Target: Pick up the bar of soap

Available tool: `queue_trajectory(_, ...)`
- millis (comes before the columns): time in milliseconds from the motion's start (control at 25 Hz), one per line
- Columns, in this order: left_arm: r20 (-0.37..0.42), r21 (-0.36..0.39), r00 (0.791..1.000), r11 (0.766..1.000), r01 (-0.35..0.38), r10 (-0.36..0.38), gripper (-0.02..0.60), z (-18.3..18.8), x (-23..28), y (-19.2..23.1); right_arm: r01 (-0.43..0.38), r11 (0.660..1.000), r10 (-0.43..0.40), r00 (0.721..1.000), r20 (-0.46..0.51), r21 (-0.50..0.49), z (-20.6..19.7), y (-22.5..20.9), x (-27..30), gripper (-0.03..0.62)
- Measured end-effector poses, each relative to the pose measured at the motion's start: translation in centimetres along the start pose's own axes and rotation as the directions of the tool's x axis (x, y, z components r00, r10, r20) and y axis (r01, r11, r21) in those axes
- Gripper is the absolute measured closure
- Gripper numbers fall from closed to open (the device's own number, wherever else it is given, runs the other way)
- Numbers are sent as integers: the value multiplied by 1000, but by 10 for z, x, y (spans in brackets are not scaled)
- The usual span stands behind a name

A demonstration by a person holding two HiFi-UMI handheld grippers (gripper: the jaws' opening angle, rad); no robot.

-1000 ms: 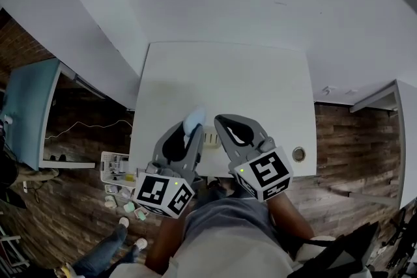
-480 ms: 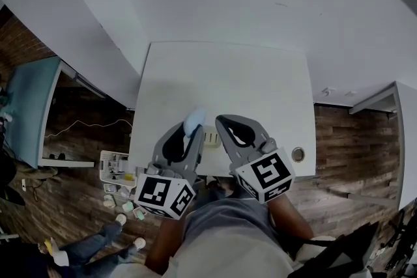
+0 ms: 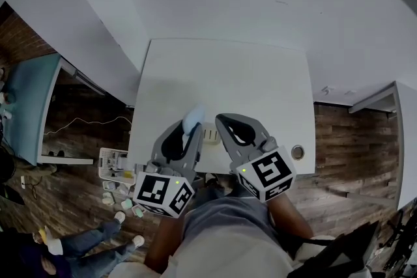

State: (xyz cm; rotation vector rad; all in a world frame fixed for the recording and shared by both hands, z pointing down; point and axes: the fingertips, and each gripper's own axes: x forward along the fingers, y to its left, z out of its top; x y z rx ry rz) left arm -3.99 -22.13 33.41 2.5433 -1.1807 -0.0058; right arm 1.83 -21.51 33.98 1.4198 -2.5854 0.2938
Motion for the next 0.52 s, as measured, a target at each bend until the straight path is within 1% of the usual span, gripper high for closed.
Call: queue_trajectory(520,4,7,1000,1000,-6,6,460,-1,-6,-1,-6,1000,6,1000,1,-1,-2,6,-2,592)
